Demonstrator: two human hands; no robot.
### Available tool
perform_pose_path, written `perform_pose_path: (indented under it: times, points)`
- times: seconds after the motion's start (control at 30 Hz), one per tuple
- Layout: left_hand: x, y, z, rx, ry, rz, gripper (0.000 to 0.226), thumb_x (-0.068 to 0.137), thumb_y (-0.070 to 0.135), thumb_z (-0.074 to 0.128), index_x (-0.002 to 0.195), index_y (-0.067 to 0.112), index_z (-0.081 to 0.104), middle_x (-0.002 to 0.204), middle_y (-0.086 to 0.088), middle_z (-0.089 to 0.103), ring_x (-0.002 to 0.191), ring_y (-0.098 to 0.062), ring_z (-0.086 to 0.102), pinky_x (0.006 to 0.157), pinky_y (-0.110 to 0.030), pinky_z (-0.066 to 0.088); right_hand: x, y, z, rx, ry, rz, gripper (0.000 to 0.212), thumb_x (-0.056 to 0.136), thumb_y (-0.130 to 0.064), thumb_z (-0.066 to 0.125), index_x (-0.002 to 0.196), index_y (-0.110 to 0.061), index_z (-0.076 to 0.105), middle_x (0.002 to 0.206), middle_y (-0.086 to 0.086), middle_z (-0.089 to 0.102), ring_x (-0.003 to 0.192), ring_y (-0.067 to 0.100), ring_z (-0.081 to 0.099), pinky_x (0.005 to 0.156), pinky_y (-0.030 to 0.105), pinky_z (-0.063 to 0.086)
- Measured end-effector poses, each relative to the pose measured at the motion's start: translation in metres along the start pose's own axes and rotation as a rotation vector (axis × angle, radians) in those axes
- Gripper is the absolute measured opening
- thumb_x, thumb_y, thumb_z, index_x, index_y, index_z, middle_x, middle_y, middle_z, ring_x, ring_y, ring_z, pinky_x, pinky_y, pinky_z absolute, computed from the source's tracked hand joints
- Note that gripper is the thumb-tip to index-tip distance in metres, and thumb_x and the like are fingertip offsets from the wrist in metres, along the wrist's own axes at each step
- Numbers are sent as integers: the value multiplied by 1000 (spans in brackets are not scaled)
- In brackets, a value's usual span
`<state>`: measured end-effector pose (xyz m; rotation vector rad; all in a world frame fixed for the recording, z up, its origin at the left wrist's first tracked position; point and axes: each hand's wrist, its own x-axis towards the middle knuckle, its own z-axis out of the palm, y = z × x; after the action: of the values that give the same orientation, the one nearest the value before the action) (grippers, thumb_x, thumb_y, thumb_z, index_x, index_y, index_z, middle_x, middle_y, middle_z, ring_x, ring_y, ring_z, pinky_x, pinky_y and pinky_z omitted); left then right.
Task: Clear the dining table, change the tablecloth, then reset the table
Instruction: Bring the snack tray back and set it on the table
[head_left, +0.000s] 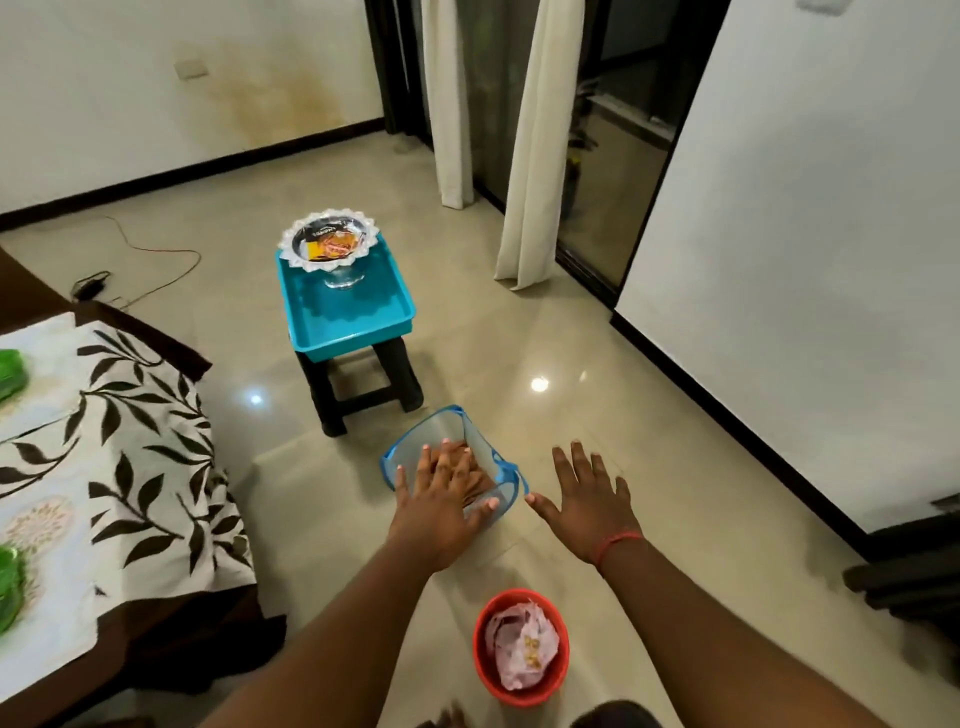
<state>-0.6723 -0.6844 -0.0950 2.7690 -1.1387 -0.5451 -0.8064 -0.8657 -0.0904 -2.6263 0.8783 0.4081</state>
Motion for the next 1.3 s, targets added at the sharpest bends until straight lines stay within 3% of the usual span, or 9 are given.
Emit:
perform_pose_path:
  times: [0.2, 0.33, 0.4, 0.53, 0.73, 1.03, 1.17, 1.3]
  points:
    - [55, 33, 8, 40, -35, 6, 84, 88, 79, 6, 156, 34, -13, 164, 1, -22, 149, -25, -26, 116, -55, -17, 39, 41, -13, -6, -40, 21, 84, 91, -76, 24, 158, -31, -2, 166, -2, -13, 153, 26, -5, 120, 56, 9]
    - [110, 70, 19, 15, -55, -64, 90, 81, 84, -1, 155, 35, -14, 163, 2, -25, 148, -24, -28, 117, -57, -15, 90, 93, -27, -5, -31, -19, 85, 90, -77, 23, 157, -32, -1, 166, -2, -13, 153, 26, -5, 120, 56, 10]
    - [132, 98, 22, 15, -71, -67, 94, 76, 86, -5, 155, 36, -14, 162, 2, -28, 148, -25, -27, 119, -57, -13, 117, 122, -36, -11, -55, -27, 88, 86, -81, 18, 157, -32, -1, 166, -2, -13, 153, 26, -5, 120, 56, 10]
    - [185, 161, 29, -9, -129, -131, 83, 89, 79, 11, 155, 35, -15, 159, 3, -31, 147, -25, -29, 119, -58, -10, 169, 181, -56, -35, -132, -76, 104, 67, -87, -6, 157, -33, -5, 165, -2, -14, 153, 26, -6, 121, 55, 9]
    - [264, 222, 13, -55, -154, -185, 81, 92, 76, 12, 156, 34, -14, 155, 5, -34, 148, -25, -28, 116, -56, -16, 248, 237, -107, -103, -186, -118, 104, 67, -85, -8, 157, -32, -7, 165, -1, -15, 153, 26, -5, 121, 55, 11]
    - [399, 157, -29, -147, -81, -428, 78, 93, 75, 11, 153, 34, -19, 161, 1, -29, 148, -27, -27, 119, -61, -9, 420, 173, -165, -128, -205, -296, 106, 66, -85, -7, 157, -31, -6, 165, -1, -15, 153, 25, -5, 121, 53, 10]
    - [488, 102, -71, -165, -27, -448, 79, 91, 76, 7, 154, 35, -17, 162, 1, -26, 149, -27, -26, 119, -62, -7, 527, 125, -197, -173, -188, -319, 88, 86, -80, 14, 157, -31, -3, 166, -1, -12, 153, 26, -3, 121, 53, 12]
    - [576, 37, -134, -153, 7, -457, 84, 85, 80, 1, 155, 35, -15, 163, 2, -24, 149, -26, -25, 118, -63, -7, 626, 64, -243, -157, -164, -339, 85, 89, -77, 21, 157, -32, -2, 166, -2, -11, 153, 24, -2, 121, 52, 12]
